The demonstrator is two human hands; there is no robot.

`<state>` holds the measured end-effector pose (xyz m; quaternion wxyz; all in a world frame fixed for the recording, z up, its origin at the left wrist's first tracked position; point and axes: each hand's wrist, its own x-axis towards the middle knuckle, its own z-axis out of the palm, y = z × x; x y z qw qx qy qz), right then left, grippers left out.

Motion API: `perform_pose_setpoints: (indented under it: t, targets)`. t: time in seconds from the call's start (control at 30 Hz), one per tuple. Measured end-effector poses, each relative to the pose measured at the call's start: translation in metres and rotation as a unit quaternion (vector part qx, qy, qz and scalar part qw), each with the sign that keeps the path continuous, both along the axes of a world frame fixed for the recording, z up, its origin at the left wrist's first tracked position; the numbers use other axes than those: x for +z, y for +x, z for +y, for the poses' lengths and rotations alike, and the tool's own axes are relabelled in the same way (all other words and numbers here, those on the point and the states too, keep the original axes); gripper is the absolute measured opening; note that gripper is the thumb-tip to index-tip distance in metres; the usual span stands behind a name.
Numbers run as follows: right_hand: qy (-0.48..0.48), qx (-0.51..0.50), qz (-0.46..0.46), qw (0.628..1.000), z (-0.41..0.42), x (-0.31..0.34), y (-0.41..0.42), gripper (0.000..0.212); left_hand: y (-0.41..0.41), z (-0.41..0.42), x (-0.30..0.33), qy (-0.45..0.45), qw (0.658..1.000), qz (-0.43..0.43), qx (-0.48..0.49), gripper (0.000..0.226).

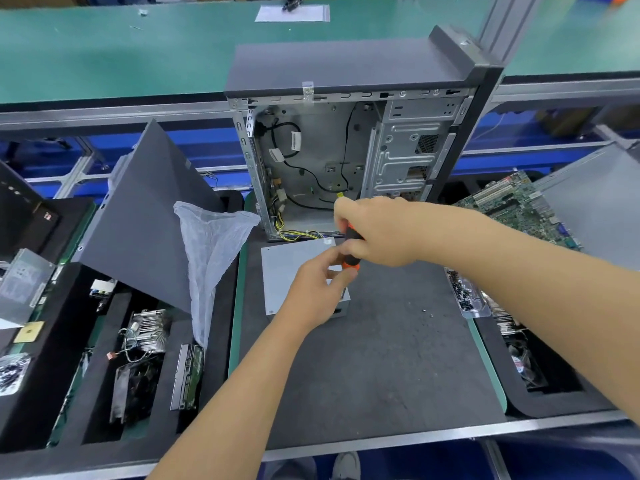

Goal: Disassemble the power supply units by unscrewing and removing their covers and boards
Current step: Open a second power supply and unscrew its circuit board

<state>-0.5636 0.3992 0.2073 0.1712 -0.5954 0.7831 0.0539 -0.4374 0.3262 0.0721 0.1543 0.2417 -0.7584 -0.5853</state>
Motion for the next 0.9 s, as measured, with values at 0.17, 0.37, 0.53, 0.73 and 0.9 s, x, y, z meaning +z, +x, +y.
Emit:
perform_pose_setpoints:
  t: [0.17, 0.37, 0.53, 0.73, 0.9]
  targets:
    - [0.025, -0.004, -0.026, 0.999, 0.001, 0.003, 0.0, 0.024, -0.002, 0.003, 0.001, -0.005, 1.0, -0.002, -0.003, 0.031]
    - [0.05, -0.026, -0.045, 0.997, 0.002, 0.009, 0.0, 0.027, -0.004, 0.004, -0.005, 0.018, 1.0, 0.017, 0.012, 0.026]
    - [-0.021, -0.062, 0.098, 0.993, 0.001, 0.002, 0.013, 0.064, -0.014, 0.009, -0.004, 0.026, 0.996, 0.04, 0.078, 0.024]
    - [0.003, -0.089, 0.112, 0.99, -0.002, 0.004, 0.009, 0.049, -0.016, 0.016, -0.003, 0.025, 0.995, 0.047, 0.08, 0.038]
    - [0.032, -0.043, 0.019, 0.998, 0.002, 0.006, 0.004, 0.026, -0.004, 0.011, -0.008, 0.0, 0.999, 0.038, 0.032, 0.033]
